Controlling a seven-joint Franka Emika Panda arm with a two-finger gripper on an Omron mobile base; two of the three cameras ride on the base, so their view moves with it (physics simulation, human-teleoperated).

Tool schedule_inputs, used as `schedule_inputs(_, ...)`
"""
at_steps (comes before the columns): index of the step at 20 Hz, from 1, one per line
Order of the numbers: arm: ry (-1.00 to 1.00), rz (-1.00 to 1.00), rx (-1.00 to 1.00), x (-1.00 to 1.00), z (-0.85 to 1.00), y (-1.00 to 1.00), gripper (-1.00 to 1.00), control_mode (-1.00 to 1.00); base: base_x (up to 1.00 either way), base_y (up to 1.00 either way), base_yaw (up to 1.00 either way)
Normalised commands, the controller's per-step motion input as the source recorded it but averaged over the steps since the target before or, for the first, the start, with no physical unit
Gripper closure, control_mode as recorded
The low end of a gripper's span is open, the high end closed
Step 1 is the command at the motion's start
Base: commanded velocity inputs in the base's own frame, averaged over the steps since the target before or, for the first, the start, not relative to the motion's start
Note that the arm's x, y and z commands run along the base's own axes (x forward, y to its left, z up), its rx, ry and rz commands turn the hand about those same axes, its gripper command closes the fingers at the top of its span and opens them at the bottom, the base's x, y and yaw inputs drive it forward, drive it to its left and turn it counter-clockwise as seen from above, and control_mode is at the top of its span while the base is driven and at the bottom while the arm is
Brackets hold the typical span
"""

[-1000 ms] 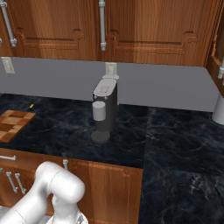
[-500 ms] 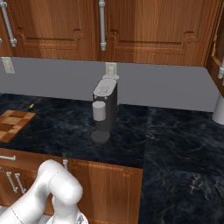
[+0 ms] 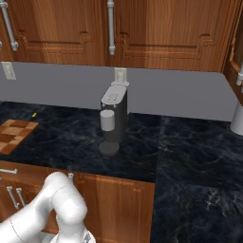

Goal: Open the drawer on the left and place the cutting tools on the cutting board.

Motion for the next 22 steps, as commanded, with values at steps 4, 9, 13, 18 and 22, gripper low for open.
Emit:
schedule_inputs(4,0.0,0.02,0.0,0.2,-0.39,0.21,-1.0,-1.0,0.0,0.0,0.0)
schedule_inputs(9,-0.01,0.02,-0.01,0.14,-0.42,0.11,-1.0,-1.0,0.0,0.0,0.0)
schedule_inputs(13,-0.04,0.02,-0.02,0.13,-0.41,0.01,-1.0,-1.0,0.0,0.0,0.0)
schedule_inputs(18,-0.08,0.01,-0.03,0.07,-0.37,0.0,-1.0,-1.0,0.0,0.0,0.0)
schedule_inputs(22,-0.11,0.0,-0.04,0.06,-0.32,0.0,-1.0,-1.0,0.0,0.0,0.0)
